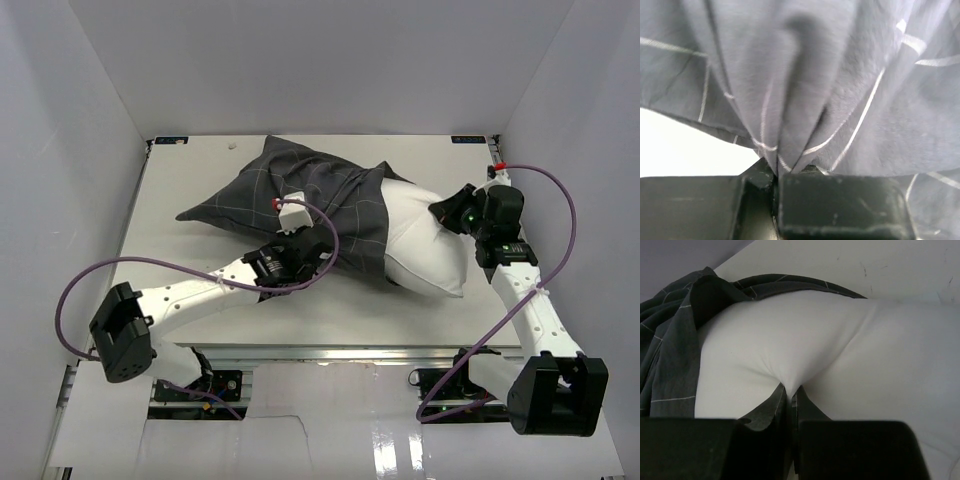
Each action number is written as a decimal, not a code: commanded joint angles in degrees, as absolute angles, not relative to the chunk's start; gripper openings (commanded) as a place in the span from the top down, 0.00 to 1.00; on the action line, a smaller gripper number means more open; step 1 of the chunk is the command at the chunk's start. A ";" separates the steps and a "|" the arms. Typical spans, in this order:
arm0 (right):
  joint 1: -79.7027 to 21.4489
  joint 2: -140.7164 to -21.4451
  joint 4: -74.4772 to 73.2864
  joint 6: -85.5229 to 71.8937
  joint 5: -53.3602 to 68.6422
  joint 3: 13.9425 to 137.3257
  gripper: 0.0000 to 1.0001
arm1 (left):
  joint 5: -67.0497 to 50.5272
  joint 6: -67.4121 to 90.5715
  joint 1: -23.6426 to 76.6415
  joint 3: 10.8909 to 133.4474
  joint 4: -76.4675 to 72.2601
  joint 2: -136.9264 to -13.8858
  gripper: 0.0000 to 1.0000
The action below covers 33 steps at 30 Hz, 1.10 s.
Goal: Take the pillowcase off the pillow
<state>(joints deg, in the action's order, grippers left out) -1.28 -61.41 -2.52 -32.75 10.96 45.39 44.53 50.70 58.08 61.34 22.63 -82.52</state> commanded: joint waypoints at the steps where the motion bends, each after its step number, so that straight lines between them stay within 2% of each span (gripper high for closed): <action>1: 2.81 -60.38 1.85 -31.99 6.33 49.30 0.92 | 59.13 53.87 56.25 60.21 36.01 -74.82 1.00; 4: 2.90 -60.03 1.23 -31.64 6.07 49.83 0.92 | 61.52 56.15 55.55 59.59 41.37 -71.64 1.00; 9: 2.90 -60.29 1.84 -31.82 8.69 49.57 0.92 | 60.57 55.47 52.74 57.57 42.10 -66.01 1.00; 12: 2.20 -62.83 3.34 -29.80 16.41 50.87 0.92 | 58.20 46.90 52.21 57.57 34.59 -64.69 1.00; 14: -1.13 -65.20 3.25 -26.65 23.08 53.16 0.92 | 50.83 42.12 52.29 58.61 30.78 -64.16 1.00; 18: -9.22 -69.61 -3.50 -20.93 21.18 59.76 0.92 | 45.53 39.55 52.21 64.06 31.19 -64.25 1.00; 21: -9.67 -69.18 -6.67 -21.09 18.73 61.79 0.92 | 47.37 40.34 52.29 67.84 34.18 -62.06 1.00; 28: -9.23 -62.93 -7.91 -22.41 9.95 58.10 0.92 | 50.88 39.81 52.30 71.19 38.31 -54.15 1.00; 33: -8.00 -62.14 -8.17 -24.34 11.50 58.71 0.92 | 50.20 39.90 52.29 71.54 41.31 -50.37 1.00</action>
